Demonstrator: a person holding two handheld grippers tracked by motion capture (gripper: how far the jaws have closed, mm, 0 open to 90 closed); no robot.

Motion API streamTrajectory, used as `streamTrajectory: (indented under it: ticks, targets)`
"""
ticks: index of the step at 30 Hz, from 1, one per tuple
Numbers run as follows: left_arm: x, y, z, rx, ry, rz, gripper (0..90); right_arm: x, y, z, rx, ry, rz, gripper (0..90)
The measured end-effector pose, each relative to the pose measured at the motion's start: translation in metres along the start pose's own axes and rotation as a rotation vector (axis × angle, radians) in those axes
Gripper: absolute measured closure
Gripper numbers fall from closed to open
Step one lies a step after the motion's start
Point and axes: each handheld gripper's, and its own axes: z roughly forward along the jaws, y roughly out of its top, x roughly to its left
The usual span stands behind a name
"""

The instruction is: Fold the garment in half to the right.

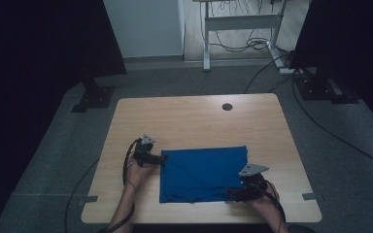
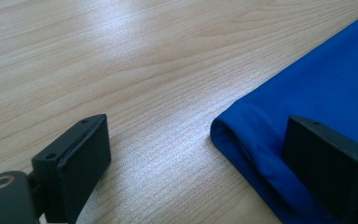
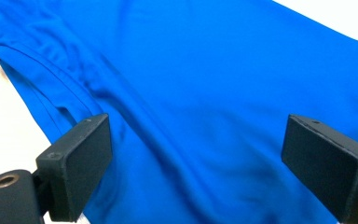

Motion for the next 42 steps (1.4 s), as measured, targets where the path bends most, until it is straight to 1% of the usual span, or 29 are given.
streamTrajectory:
  ticks: [6, 15, 22, 30, 32, 42]
  targets:
    - [0.000, 0.000, 0.000, 0.000, 0.000, 0.000, 7.9, 0.008, 0.007, 0.009, -0.002, 0.022, -0.009, 8.8]
    - [0.000, 0.000, 0.000, 0.000, 0.000, -0.001, 7.9, 0.021, 0.018, 0.023, -0.010, 0.050, -0.043, 8.5]
    - [0.000, 0.000, 0.000, -0.001, 0.000, -0.001, 7.9, 0.031, 0.024, 0.034, -0.010, 0.070, -0.055, 8.5]
    - [0.000, 0.000, 0.000, 0.000, 0.000, -0.001, 7.9, 0.046, 0.033, 0.047, -0.011, 0.101, -0.081, 8.6]
    - [0.000, 0.000, 0.000, 0.000, 0.000, -0.001, 7.9, 0.050, 0.035, 0.051, -0.015, 0.106, -0.078, 8.6]
    - [0.000, 0.000, 0.000, 0.000, 0.000, -0.001, 7.8, 0.069, 0.045, 0.064, -0.016, 0.141, -0.117, 8.8]
